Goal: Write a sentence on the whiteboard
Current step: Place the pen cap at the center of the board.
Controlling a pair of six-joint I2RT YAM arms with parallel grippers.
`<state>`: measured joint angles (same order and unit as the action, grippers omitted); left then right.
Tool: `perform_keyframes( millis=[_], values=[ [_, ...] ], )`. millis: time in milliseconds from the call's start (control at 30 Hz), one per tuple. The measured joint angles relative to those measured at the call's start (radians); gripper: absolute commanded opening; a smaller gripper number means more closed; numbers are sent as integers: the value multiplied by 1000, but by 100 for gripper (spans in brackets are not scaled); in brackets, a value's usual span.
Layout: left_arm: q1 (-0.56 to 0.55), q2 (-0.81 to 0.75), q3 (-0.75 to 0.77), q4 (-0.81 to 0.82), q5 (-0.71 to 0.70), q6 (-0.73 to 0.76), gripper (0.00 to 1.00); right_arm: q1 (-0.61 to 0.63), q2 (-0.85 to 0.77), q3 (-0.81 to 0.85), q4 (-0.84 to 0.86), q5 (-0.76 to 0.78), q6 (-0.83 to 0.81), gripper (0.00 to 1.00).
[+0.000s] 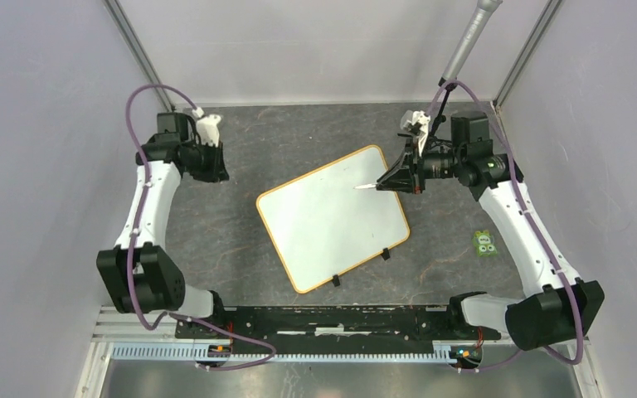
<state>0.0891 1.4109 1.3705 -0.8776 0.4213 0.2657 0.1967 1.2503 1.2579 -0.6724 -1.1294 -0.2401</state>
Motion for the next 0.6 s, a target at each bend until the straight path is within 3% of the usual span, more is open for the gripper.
perform_keyframes(
  millis=[267, 600],
  values=[
    [1, 136, -174, 47, -183, 6, 5, 121, -10, -16, -37, 115, -83, 0],
    [1, 271, -203, 127, -220, 6, 12, 157, -32, -59, 5, 168, -81, 0]
  ],
)
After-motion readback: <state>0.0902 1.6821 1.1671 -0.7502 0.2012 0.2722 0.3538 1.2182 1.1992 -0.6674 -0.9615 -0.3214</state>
